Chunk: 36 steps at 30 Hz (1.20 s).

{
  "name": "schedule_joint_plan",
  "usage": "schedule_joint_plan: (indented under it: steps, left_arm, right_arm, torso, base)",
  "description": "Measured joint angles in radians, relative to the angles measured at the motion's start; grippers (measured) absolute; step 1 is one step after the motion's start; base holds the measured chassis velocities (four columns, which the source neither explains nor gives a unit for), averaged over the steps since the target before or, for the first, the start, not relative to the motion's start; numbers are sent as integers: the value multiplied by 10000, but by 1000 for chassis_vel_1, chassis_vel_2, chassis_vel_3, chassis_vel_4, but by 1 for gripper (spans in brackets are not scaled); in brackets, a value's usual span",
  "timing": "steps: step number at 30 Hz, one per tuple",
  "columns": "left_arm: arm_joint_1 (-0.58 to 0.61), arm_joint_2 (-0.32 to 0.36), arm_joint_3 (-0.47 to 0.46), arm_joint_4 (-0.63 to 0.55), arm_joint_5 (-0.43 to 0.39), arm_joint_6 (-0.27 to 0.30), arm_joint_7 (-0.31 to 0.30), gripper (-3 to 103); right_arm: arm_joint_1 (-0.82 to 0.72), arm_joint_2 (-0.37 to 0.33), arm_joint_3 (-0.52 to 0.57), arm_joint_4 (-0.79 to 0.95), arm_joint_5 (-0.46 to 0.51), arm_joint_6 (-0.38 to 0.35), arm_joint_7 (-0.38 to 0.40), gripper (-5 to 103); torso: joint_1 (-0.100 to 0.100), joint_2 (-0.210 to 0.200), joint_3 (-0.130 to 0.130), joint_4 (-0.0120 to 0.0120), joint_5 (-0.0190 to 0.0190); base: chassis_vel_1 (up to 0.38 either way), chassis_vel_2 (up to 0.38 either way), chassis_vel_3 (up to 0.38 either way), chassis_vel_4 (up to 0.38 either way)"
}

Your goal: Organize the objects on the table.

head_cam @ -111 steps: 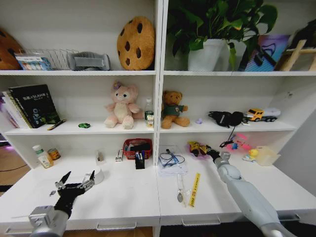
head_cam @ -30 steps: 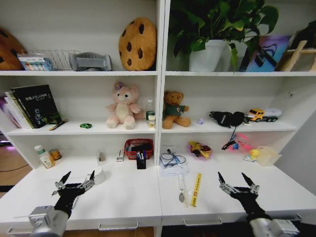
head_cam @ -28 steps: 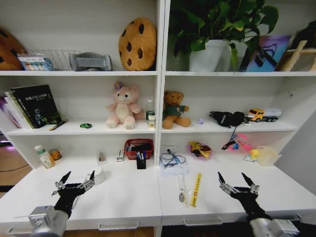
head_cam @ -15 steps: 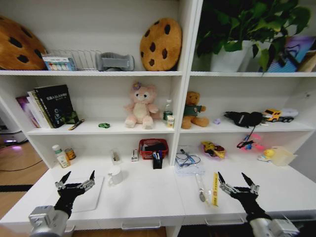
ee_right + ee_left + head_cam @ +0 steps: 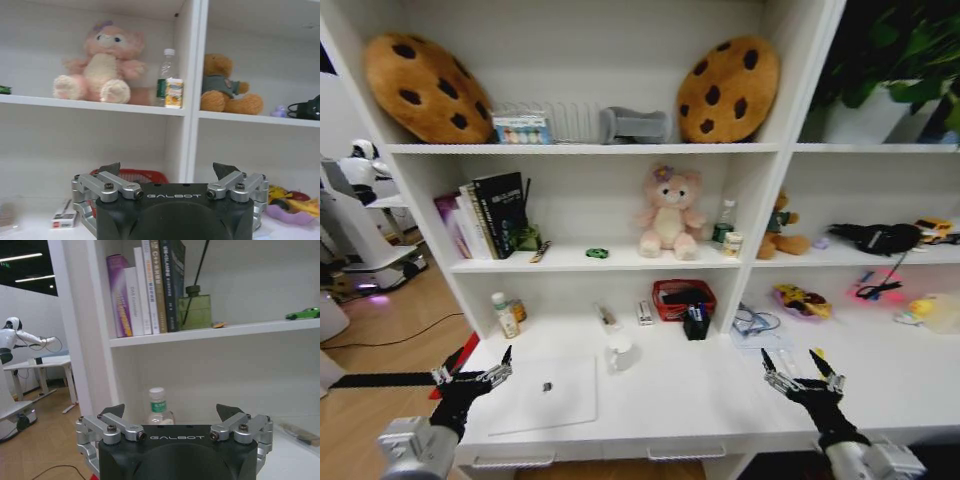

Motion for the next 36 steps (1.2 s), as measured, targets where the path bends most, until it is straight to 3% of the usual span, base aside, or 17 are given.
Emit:
schedule_joint_plan:
  steps: [2,4,7,8,11,13,36]
  left_arm:
    - [0,0,-2,-3,1,0,0,100]
    - [0,1,0,1,0,0,-1,100]
    - [0,1,-2,0,0,0,-2,100]
    - [0,0,0,0,0,0,-3,100]
    - [0,0,1,0,0,0,-4,100]
    - [0,-1,2,0,0,0,-5,100]
    - [0,-2,2,-2,0,0,0,100]
  right_arm:
    - [2,-1,0,0,0,0,0,100]
    - [-4,1,0,6,-1,1,-1,100]
    - [-5,2,0,4,-1,1,-1,100]
    - [1,1,0,4,-1,1,-2,100]
    - [2,1,0,5,-1,1,-3,100]
    - [2,0,0,2,-1,1,-2,100]
    - [1,-1,2,1,-1,-2,1,100]
  torso:
    - [4,-1,3,2,4]
    - [-1,4,-4,-4,-36]
    - [-4,6,-4,-5,-8]
    - [0,2,0,6,-8]
    - [2,0,-1,4,-20]
    - [2,-1,1,3,-5]
    - [3,0,0,1,-12]
  base:
    - [377,310,-345,-352]
    - [222,246,-273,-218]
    - [191,104,-148,-153]
    - [82,125,52,-15]
    - [16,49,35,-10]
    - [-38,-7,17,17]
    - [-17,-19,4,13]
